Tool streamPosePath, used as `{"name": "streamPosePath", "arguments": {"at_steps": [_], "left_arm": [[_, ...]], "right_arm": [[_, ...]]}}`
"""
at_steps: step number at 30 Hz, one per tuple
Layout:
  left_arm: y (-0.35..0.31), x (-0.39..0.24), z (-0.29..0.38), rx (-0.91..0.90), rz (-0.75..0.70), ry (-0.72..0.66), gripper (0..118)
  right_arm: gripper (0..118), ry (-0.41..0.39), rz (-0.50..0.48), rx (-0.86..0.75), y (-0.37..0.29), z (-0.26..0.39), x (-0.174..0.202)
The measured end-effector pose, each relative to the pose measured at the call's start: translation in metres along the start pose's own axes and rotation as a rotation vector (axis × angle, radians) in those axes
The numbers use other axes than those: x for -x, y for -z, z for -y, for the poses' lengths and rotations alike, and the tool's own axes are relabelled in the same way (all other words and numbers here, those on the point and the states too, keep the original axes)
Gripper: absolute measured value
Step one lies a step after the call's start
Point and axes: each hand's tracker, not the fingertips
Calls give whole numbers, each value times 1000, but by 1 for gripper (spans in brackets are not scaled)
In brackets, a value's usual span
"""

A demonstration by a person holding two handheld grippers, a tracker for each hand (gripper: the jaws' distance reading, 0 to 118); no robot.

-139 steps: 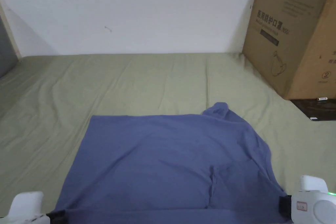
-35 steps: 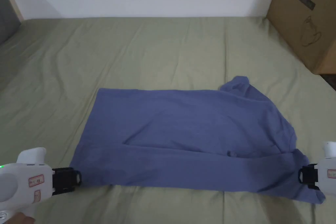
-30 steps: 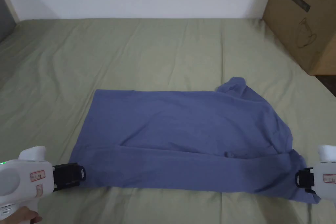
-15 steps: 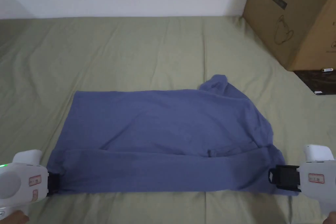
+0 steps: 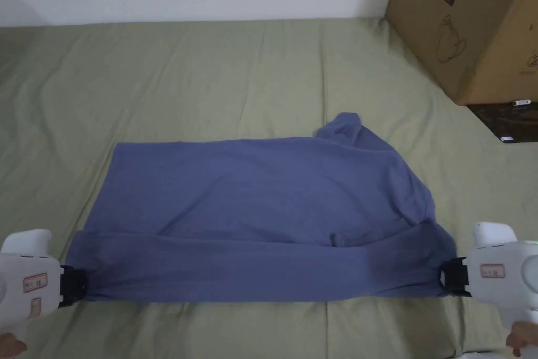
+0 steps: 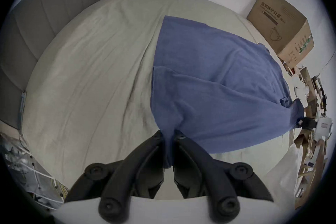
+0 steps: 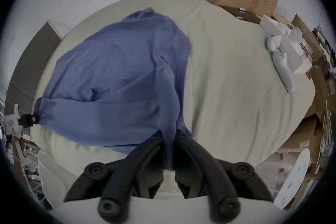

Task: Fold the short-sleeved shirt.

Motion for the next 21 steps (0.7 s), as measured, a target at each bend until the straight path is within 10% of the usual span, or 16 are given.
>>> {"name": "streamPosePath", "arguments": {"at_steps": [18,19,21], "left_arm": [[-25,5,69,71,-16,41,12],[-21,3,70,77,-23,52,23],[-19,2,68,89,-76,66,72]], "right_arm": [[8,2,-20,75,-3,46,-16],[17,6,-21,80,-1,46,-16],[73,-5,12,86,-1,42,-12]]}}
